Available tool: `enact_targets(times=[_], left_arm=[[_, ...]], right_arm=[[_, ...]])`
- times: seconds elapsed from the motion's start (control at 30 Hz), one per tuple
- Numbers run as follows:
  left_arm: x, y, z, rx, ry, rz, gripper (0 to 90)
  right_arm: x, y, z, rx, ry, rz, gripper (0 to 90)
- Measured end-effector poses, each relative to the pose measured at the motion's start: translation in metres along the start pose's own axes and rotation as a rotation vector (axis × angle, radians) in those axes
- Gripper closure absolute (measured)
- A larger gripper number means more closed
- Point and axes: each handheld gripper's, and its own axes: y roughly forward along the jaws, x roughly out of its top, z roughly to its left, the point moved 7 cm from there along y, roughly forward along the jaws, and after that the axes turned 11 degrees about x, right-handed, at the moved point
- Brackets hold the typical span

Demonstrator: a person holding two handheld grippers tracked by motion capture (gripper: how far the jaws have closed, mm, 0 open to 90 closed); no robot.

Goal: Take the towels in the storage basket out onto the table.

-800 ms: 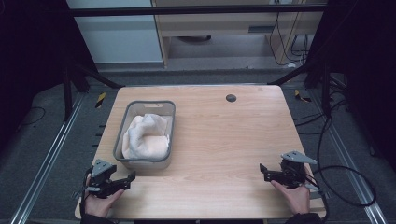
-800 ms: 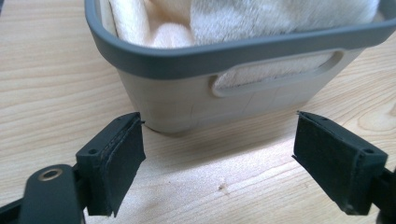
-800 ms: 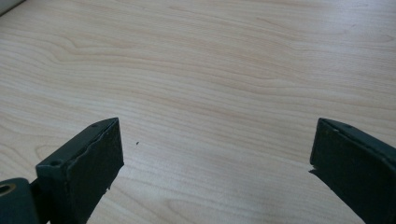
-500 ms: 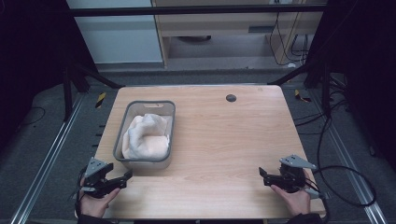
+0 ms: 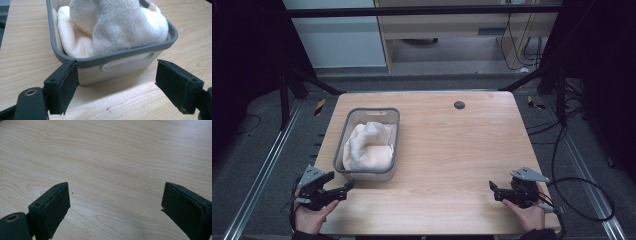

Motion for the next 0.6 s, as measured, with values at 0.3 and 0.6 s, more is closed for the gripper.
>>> enact_targets(times=[0.3,0.6], left_arm=[[0.017,-0.01,0.0,-0.011,-0.012,-0.021,17.9],[0.032,-0.013,-0.005,-0.015,0.015,-0.034,18.0]], right_arm=[[0.0,0.001,-0.001,0.0,-0.002,0.009,8.3],[0.001,0.002,-0.003,-0.013,-0.012,0.008,8.7]])
